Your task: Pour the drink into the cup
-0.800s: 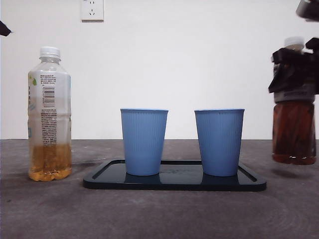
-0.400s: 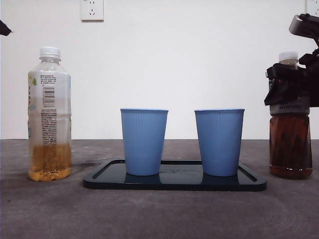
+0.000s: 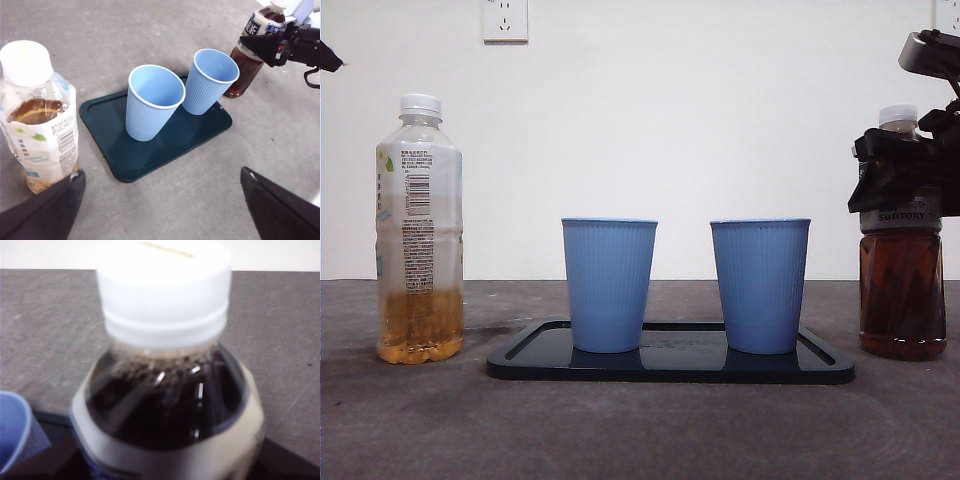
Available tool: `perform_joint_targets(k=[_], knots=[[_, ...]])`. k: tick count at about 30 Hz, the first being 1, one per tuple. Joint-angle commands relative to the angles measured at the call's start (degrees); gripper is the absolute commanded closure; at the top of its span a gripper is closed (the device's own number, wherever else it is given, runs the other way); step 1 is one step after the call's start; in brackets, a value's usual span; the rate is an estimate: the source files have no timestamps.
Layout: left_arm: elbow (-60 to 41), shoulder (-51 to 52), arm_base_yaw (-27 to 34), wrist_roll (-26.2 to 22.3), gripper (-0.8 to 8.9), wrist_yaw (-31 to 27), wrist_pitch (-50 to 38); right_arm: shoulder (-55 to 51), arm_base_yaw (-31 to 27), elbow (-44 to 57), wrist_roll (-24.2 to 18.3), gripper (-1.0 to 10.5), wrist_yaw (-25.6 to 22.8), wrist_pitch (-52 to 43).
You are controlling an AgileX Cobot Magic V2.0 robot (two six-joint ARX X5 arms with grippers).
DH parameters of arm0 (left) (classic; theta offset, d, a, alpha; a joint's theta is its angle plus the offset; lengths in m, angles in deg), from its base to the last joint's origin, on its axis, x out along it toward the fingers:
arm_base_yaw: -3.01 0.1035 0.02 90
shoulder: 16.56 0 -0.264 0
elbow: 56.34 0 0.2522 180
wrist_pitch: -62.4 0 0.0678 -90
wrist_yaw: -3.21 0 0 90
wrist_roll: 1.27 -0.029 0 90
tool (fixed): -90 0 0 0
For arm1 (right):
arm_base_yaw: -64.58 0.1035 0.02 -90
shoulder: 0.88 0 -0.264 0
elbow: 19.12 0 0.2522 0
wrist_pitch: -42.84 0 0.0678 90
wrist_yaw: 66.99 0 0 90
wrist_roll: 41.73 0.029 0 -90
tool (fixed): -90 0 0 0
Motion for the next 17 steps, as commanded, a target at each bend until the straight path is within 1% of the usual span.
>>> perform_joint_targets(k=[1,4,7,12,16,17], knots=[[1.3,-0.3,-0.3,-0.3,3.18,0.2,-0.8,-0.6,0.2,-1.2,0.4,5.2,0.2,-2.5],[1.3,-0.3,-0.3,-0.3,3.18,0.2,-0.5,-2.6,0.3,-1.3,0.5,5.0,0.3,-0.1],[1.3,-0.3,-0.3,-0.3,3.18,0.2,-0.4,-6.6,0.3,-1.4,0.9,5.0,0.3,5.3],[1.3,-0.3,-0.3,-0.3,3.18,0.2,-0.4,-16.9,0.4,-2.2,3.7,5.0,1.0,20.0],[1.3,-0.3,-0.2,-0.3,3.19,0.0,-0.4,-25.9,0.9,-4.5,5.7,5.0,3.7,33.2],[1.3,-0.3,-0.2,-0.2,3.19,-0.5,-0.3,-28.0,1.1,-5.7,5.7,5.0,4.7,37.1]])
